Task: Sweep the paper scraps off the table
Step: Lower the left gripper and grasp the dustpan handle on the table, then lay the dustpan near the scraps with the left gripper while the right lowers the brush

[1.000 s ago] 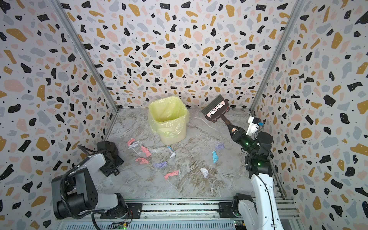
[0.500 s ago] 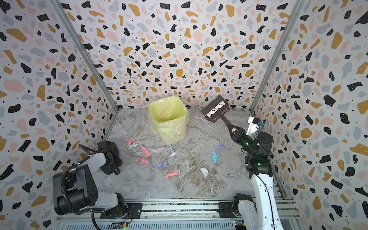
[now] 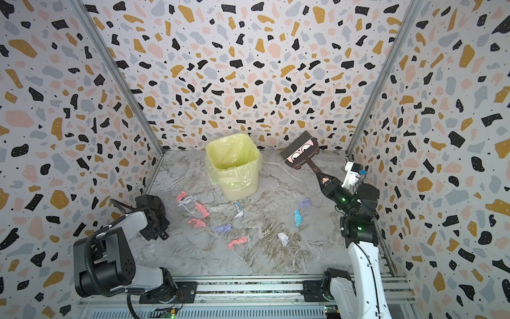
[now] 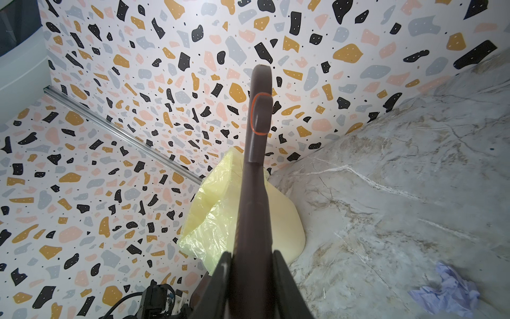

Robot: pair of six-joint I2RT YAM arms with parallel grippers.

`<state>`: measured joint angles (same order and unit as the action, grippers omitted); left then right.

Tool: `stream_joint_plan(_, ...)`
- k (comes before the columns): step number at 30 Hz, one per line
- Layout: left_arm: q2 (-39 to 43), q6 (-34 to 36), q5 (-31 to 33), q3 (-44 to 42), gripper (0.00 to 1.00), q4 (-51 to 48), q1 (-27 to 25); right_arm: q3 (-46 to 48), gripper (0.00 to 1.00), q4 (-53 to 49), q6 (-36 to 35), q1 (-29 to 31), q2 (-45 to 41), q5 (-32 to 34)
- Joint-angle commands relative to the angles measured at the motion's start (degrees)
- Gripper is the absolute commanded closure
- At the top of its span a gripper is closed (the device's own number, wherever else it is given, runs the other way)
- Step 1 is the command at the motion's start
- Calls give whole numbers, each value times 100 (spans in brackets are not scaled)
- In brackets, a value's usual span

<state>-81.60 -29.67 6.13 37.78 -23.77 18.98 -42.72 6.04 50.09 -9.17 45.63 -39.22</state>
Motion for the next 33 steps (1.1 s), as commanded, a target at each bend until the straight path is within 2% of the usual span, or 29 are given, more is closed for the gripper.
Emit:
stream_joint_plan(1, -217, 39, -475, -120, 75, -125, -203, -88, 100, 365, 40, -50, -165, -36)
stream_joint_plan(11, -150, 56, -594, -104, 75, -136, -676, -31, 100, 389, 40, -82, -142, -59)
stream_joint_plan(17, -253, 93, -643, -106, 70, -120, -685, 27, 100, 494, 97, -111, -124, -102)
stream_joint_plan(33, -668, 210, -1102, -88, 66, -52, -685, -47, 100, 436, 106, -158, -115, -130)
